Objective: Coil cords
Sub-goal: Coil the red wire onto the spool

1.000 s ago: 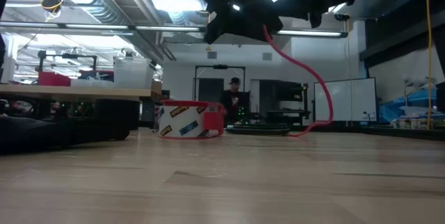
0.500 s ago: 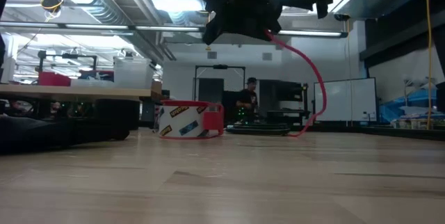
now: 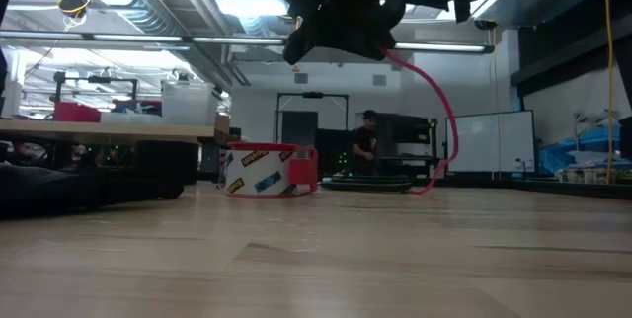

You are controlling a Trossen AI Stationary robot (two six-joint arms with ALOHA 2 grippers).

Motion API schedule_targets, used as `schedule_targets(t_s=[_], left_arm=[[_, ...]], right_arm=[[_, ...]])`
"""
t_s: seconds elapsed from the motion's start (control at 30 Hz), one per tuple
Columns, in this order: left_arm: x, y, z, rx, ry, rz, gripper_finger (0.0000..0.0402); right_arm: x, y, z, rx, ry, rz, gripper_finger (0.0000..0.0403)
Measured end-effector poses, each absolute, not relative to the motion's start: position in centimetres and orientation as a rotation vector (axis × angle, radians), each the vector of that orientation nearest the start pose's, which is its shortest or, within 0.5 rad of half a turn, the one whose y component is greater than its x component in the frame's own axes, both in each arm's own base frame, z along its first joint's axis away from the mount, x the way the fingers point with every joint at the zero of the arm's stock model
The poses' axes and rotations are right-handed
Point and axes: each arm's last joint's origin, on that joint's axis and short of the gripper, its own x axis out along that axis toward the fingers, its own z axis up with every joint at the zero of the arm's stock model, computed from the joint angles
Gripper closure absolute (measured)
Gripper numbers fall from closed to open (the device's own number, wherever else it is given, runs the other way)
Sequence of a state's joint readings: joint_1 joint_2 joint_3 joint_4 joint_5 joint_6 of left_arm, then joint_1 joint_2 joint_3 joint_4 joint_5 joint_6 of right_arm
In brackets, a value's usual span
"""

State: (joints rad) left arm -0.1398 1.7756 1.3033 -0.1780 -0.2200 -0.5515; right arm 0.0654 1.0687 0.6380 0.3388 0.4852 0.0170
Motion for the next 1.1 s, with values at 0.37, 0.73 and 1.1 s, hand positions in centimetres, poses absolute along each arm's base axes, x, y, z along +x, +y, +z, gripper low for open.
schedule_targets(t_s=[0.37,0.73,1.1], left_arm=[[39.3,-4.7,24.6,-0.457,0.56,0.344,0.0392],[39.2,-4.8,24.7,-0.439,0.542,0.382,0.0399],[40.5,-6.1,25.5,-0.485,0.375,0.274,0.04]], right_arm=[[23.3,0.0,27.9,-0.006,0.075,-0.474,0.0398],[23.3,0.0,27.9,-0.006,0.076,-0.476,0.0398],[23.6,0.0,27.9,0.023,0.055,-0.501,0.0398]])
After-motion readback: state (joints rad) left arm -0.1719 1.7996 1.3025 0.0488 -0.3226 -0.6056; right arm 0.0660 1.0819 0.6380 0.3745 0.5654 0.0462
